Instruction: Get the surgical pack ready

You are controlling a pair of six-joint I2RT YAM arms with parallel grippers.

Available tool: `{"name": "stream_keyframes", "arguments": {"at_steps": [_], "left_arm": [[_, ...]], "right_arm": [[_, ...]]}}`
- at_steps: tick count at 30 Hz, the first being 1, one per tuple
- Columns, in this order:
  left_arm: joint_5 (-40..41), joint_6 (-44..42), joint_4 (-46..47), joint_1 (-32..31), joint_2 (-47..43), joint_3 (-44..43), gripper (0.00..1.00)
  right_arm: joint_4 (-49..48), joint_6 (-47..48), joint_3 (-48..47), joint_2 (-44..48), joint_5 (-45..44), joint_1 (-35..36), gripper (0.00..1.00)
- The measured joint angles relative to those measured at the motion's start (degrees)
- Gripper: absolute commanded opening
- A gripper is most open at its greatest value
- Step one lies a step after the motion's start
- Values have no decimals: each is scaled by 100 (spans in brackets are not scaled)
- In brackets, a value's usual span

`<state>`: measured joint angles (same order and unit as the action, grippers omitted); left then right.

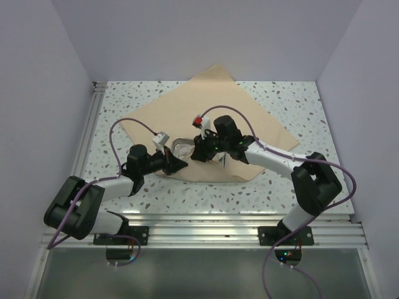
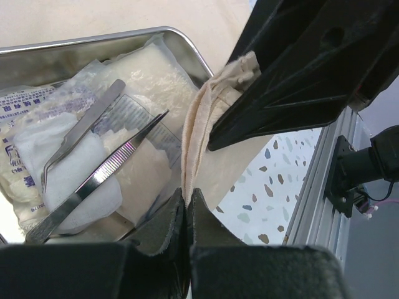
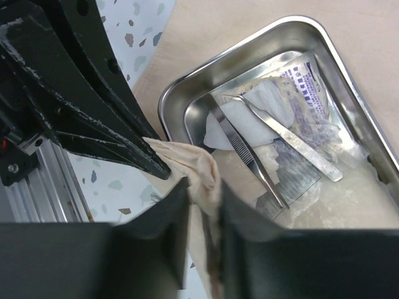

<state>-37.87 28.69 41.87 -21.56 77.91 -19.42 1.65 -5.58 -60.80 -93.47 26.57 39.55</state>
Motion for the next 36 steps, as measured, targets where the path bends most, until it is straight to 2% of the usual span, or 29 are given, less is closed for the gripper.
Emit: {"name": "stream_keyframes", "arguments": {"at_steps": [2,6,7,8,9,11,12,15,20,25,30,36], "left_arm": [[4,0,-7,0,0,0,0],[42,2,-57,-2,-2,-33,0],[59,0,-85,-2,-4,-50,3],[98,0,-133,-2,-7,-83,9],[146,-2,-197,-2,-22,-125,25],[321,-46,-428,-22,-122,-219,43],[431,-42,-566,-24,-212,-258,58],[791,-44,-964,-24,-531,-354,76],[1679,-42,-1816,-26,-1001,-715,83],[2706,-20,-2463,-26,-1045,-1176,84],[3504,-24,-3025,-15,-332,-2000,83],[3921,-33,-3353,59,772,-2780,80]], "right_arm": [[9,-7,0,-37,-7,0,1],[11,-81,-4,-39,-17,-28,0],[13,-103,-7,-42,-15,-50,0],[15,-136,-17,-46,-9,-72,0],[22,-166,-42,-57,-4,-101,0],[85,-219,-133,-101,-13,-153,0],[127,-234,-197,-122,-22,-197,0],[267,-273,-420,-219,-127,-319,0],[509,-306,-833,-505,-306,-426,0],[686,-328,-1086,-785,-474,-459,0],[817,-323,-1257,-1008,-686,-498,0],[955,-295,-1650,-1325,-916,-533,0]]}}
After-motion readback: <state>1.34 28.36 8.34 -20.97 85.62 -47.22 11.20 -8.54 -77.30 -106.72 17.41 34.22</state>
